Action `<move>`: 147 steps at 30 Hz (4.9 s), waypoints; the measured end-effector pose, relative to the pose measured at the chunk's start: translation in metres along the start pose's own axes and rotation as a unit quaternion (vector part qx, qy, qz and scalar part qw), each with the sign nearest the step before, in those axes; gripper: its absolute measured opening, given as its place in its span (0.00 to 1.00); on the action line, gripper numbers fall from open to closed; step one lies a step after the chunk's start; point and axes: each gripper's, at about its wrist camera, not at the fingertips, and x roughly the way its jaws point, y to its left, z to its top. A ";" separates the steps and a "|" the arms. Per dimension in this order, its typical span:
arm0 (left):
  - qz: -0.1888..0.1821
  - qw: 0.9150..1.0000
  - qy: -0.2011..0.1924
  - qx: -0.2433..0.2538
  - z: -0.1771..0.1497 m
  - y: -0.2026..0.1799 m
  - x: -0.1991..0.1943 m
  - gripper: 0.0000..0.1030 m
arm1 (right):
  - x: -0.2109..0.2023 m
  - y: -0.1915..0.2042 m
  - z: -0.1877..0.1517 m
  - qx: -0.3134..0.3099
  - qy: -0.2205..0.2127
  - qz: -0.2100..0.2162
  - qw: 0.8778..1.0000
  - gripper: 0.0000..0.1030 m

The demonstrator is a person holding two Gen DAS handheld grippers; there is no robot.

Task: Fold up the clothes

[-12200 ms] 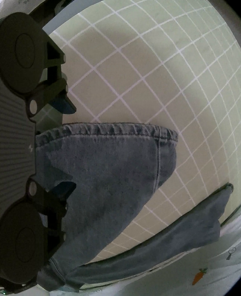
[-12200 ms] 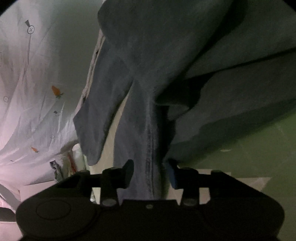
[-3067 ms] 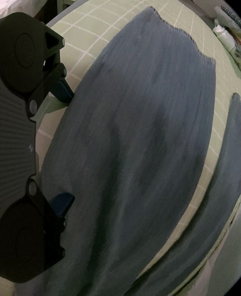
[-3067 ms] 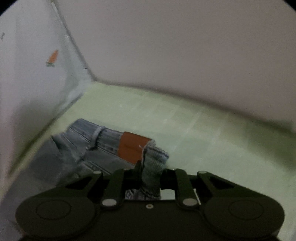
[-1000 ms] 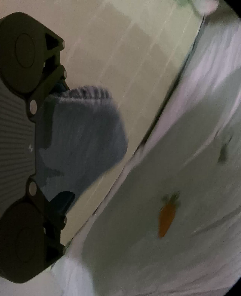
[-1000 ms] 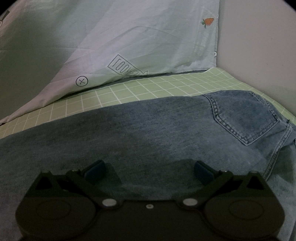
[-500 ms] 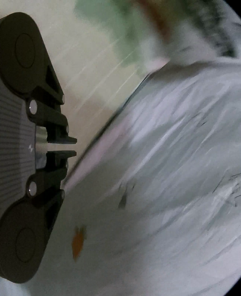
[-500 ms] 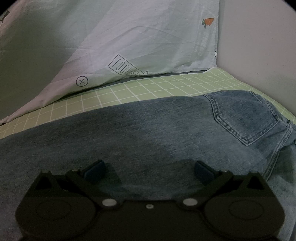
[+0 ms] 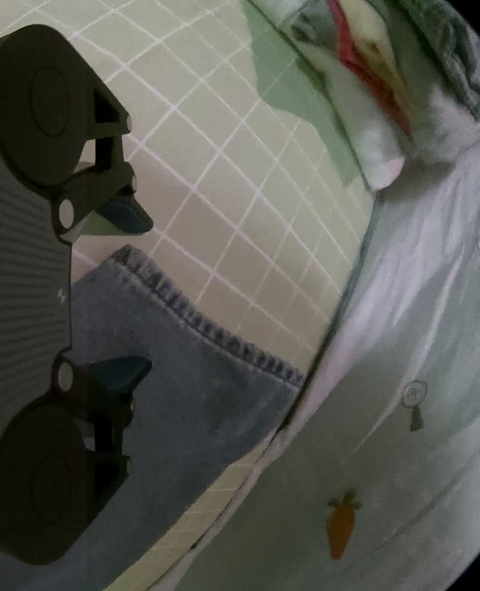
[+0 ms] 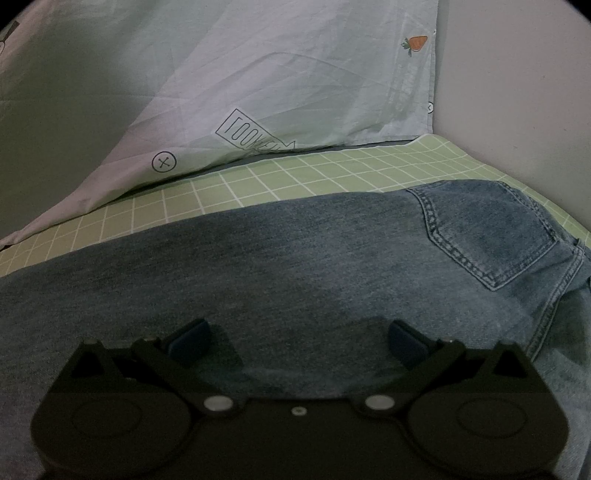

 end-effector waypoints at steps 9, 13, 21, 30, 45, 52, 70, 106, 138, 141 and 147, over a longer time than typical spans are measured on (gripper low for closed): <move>0.098 0.994 0.003 0.047 -0.016 -0.014 -0.036 0.16 | 0.000 -0.001 0.000 0.000 0.000 0.000 1.000 1.00; 0.088 0.996 0.018 0.000 -0.028 0.010 -0.041 0.21 | 0.000 -0.001 0.000 0.000 0.000 0.001 1.000 1.00; 0.064 0.997 -0.009 -0.032 -0.009 0.013 -0.055 0.42 | 0.000 -0.001 0.000 -0.001 0.001 0.001 1.000 1.00; 0.011 1.000 0.009 -0.016 0.000 0.014 -0.038 0.47 | 0.000 -0.001 0.001 -0.001 0.001 0.000 1.000 1.00; -0.114 0.991 0.051 0.054 0.076 -0.039 0.049 0.63 | -0.001 0.000 0.001 -0.002 0.002 -0.001 1.000 1.00; -0.120 0.991 -0.045 0.044 0.078 -0.059 0.010 0.10 | 0.000 0.000 0.001 -0.003 0.003 -0.001 1.000 1.00; -0.001 0.994 -0.059 0.089 -0.041 -0.081 -0.092 0.80 | -0.002 -0.003 0.003 -0.007 0.010 0.018 1.000 1.00; -0.019 0.993 0.091 0.073 -0.321 -0.152 -0.209 0.90 | -0.094 -0.409 -0.037 0.350 0.098 0.092 0.927 0.28; 0.020 0.979 0.039 -0.200 -0.252 0.090 -0.215 0.90 | -0.136 -0.378 -0.075 0.390 0.102 0.031 0.914 0.41; 0.034 0.983 0.036 -0.178 -0.241 0.090 -0.207 0.91 | -0.133 -0.378 -0.070 0.398 0.106 0.026 0.911 0.43; 0.073 0.990 0.033 -0.117 -0.222 0.089 -0.195 0.05 | -0.129 -0.389 -0.077 0.477 0.096 0.031 0.873 0.16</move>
